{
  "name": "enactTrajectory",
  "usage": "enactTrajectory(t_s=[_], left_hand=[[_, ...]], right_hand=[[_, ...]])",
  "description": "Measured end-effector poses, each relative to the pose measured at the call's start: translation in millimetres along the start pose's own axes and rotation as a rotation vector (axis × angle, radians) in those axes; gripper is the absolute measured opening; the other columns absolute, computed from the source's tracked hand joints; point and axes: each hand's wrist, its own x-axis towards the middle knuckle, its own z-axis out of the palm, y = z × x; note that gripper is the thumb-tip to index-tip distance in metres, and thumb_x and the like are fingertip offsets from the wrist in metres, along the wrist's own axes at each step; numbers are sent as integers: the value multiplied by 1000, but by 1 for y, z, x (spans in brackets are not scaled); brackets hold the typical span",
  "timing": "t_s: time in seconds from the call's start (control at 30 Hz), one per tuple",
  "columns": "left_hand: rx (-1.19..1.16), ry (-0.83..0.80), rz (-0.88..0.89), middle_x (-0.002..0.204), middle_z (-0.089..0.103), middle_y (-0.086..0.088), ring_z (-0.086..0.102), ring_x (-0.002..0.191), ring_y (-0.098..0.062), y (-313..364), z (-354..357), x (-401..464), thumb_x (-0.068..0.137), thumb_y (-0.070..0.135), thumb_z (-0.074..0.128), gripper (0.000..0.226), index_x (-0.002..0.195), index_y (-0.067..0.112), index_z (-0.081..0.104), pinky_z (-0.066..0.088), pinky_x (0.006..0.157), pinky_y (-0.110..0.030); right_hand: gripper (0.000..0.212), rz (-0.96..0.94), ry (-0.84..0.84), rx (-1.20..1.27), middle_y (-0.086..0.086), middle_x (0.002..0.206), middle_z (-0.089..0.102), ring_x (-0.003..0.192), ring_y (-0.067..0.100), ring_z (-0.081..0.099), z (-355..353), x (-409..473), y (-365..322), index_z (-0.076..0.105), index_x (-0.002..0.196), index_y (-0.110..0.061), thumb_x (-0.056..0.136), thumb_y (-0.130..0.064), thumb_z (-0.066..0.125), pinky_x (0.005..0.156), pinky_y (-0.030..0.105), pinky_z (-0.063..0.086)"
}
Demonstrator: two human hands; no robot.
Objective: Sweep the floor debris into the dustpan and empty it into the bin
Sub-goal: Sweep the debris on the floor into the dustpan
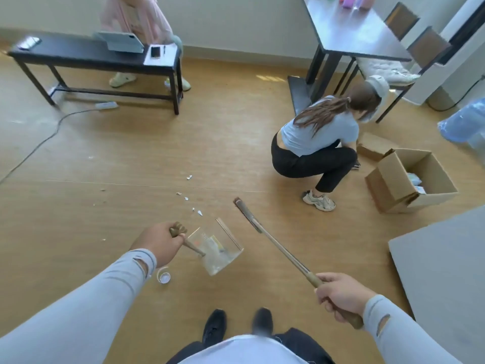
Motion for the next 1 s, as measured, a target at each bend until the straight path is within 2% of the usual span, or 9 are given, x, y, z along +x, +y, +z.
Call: enactTrajectory(t_s=[0.07, 0.13, 0.23, 0.4, 0.63, 0.8, 0.93, 1.0], left_hand=[[4, 37, -39, 108, 72, 4, 60, 90, -22, 1, -5, -3, 94, 37, 63, 12, 106, 39, 65, 50, 86, -31], [5, 72, -78, 110, 73, 0, 61, 91, -25, 1, -10, -6, 94, 37, 64, 18, 111, 34, 69, 50, 85, -32], [-23, 117, -131, 99, 72, 1, 64, 89, -26, 1, -17, -7, 93, 39, 64, 8, 99, 35, 66, 51, 82, -34], [-86, 188, -185, 89, 62, 3, 57, 86, -25, -5, -27, 1, 94, 34, 66, 5, 94, 34, 61, 45, 81, -31], [-71, 172, -231, 94, 66, 2, 61, 88, -25, -36, -58, 58, 93, 39, 67, 11, 98, 30, 65, 49, 81, -34], [-55, 100, -223, 84, 62, 7, 61, 86, -26, -67, -94, 116, 95, 38, 65, 14, 85, 30, 59, 48, 77, -34], [-64, 28, -204, 92, 66, 4, 62, 89, -26, -97, -117, 162, 96, 41, 62, 10, 96, 31, 61, 52, 82, -36], [-45, -6, -189, 91, 64, 4, 60, 89, -26, -110, -127, 185, 96, 41, 62, 9, 95, 32, 61, 51, 83, -35]], right_hand=[[37, -40, -18, -63, 6, 66, 52, 51, 16, 43, -6, 6, -7, 67, 112, -18, 85, 0, 51, 45, 23, 34], [32, -80, -27, -123, 5, 61, 50, 46, 16, 41, -12, 14, -17, 66, 107, -10, 83, 2, 50, 44, 22, 33], [15, -112, -34, -197, 4, 54, 50, 41, 15, 41, -20, 26, -34, 61, 90, -4, 83, 2, 49, 42, 22, 34], [11, -124, -30, -254, 7, 60, 53, 43, 16, 42, -25, 51, -64, 60, 84, -9, 83, -1, 51, 43, 21, 34], [10, -89, 0, -248, 8, 62, 53, 42, 16, 43, -3, 84, -129, 61, 86, -6, 86, -1, 52, 43, 21, 34], [8, -25, 35, -205, 11, 67, 53, 43, 16, 43, 49, 102, -190, 57, 86, -6, 86, -1, 51, 44, 22, 33], [12, 37, 62, -190, 10, 65, 53, 42, 16, 43, 94, 114, -238, 62, 96, -3, 87, -2, 52, 43, 21, 33], [16, 64, 67, -193, 9, 63, 53, 41, 15, 42, 108, 118, -257, 63, 101, -2, 89, -1, 52, 43, 21, 32]])
